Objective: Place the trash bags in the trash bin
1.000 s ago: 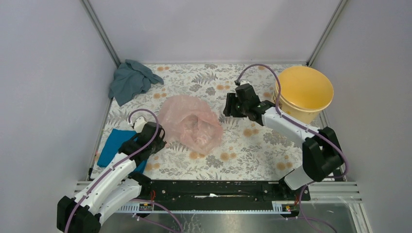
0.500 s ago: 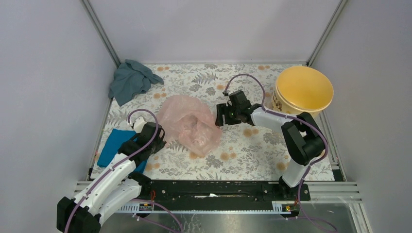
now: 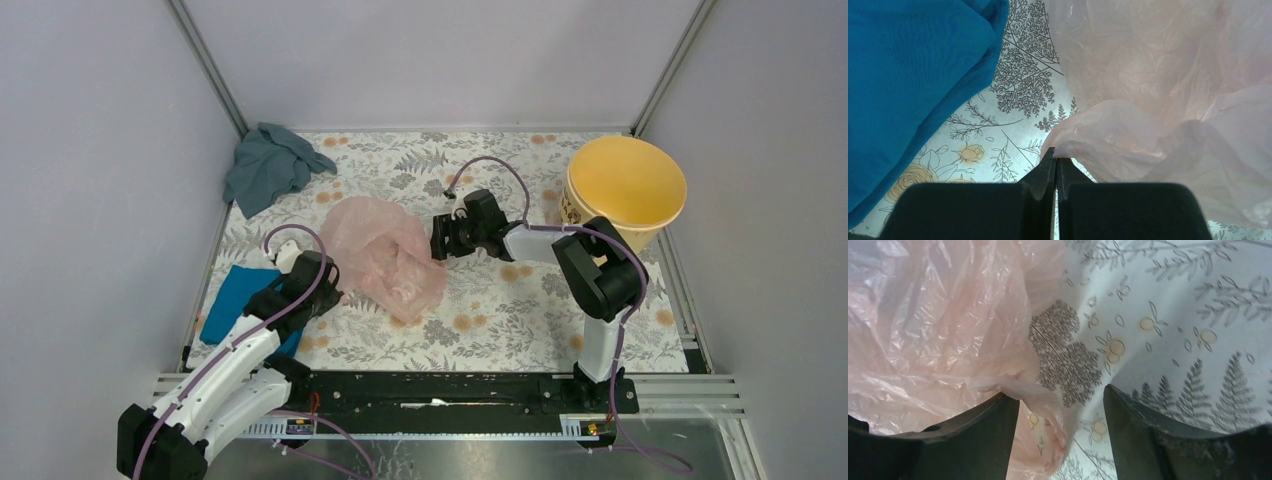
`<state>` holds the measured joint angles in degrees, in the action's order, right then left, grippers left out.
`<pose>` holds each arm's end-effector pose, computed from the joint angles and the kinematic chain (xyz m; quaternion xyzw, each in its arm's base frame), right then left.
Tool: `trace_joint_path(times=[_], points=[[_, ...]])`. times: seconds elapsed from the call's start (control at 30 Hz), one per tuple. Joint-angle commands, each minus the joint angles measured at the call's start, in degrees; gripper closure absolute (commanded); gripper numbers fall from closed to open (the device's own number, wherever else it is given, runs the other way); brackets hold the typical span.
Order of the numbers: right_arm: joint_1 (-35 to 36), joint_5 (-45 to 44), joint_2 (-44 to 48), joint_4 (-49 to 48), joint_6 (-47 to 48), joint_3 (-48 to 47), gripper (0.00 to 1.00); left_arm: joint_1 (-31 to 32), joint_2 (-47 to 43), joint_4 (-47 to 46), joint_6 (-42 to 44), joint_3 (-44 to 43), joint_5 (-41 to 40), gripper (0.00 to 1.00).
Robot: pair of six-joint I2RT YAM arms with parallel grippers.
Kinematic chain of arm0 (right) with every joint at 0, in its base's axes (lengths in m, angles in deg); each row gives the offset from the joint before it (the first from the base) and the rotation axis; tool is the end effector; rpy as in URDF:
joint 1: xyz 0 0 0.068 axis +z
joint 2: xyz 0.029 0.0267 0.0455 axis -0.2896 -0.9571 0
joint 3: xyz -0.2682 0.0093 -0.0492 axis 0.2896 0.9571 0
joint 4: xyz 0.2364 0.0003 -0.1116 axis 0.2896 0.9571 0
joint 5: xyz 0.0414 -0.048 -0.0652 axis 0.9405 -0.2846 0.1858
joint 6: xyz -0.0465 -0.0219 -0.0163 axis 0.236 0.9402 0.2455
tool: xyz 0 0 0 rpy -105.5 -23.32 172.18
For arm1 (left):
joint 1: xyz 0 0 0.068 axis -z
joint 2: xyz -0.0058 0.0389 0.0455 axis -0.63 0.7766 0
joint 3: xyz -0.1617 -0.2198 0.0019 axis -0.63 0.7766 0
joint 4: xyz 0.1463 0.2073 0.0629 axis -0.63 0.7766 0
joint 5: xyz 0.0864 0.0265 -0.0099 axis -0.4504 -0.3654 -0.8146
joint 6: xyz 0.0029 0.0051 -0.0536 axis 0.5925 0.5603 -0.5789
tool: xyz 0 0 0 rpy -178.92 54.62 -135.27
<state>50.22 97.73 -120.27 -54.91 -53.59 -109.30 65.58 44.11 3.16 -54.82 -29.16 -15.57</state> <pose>0.3235 0.2293 0.1478 -0.2010 0.8529 0.3506 0.3304 0.1375 -0.0557 0.2098 -0.3049 0.8872 -0.0909 0.3341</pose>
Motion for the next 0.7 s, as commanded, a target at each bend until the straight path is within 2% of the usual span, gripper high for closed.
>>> trace_joint_path(times=[0.0,0.03,0.17,0.2,0.23,0.27,0.33,0.4,0.53,0.6,0.67], points=[[2.3,0.2,-2.1,-9.7,0.3,2.2,0.32,-0.2,0.2,-1.8,-0.3,-0.3,0.5,1.0],[2.8,-0.7,-2.3,-10.8,0.3,2.6,0.35,-0.2,0.0,-1.8,-0.3,-0.4,0.5,1.0],[3.4,-6.7,-0.3,-11.4,-0.8,4.1,0.7,-0.2,-0.2,-1.8,0.1,-1.2,0.6,1.0],[3.4,-9.5,1.0,-9.3,-0.7,4.1,0.79,-0.2,-0.2,-1.8,0.6,-1.6,0.8,1.0],[3.4,-13.6,2.7,-6.2,-0.6,3.5,0.94,-0.2,-0.1,-2.0,1.4,-2.5,1.1,1.0],[3.4,-18.5,4.6,-2.4,-0.4,3.1,0.99,-0.2,-0.2,-2.1,2.2,-3.1,1.5,1.0],[3.3,-30.5,8.6,6.0,-0.3,1.5,1.0,-0.3,-0.6,-3.1,3.6,-4.8,2.2,1.0],[1.6,-37.3,11.3,12.3,0.0,0.1,1.0,-0.2,-0.6,-5.4,4.4,-5.6,3.3,1.0],[-2.5,-37.0,8.6,28.8,2.2,-11.5,1.0,-2.3,6.0,-14.1,8.8,-10.7,8.8,1.0],[-2.9,-43.5,6.8,37.0,3.4,-19.5,1.0,-4.7,13.8,-15.1,11.9,-19.9,12.4,1.0],[-3.5,-50.1,5.9,47.1,3.9,-31.6,1.0,-7.5,22.4,-12.9,15.1,-34.2,18.0,1.0]])
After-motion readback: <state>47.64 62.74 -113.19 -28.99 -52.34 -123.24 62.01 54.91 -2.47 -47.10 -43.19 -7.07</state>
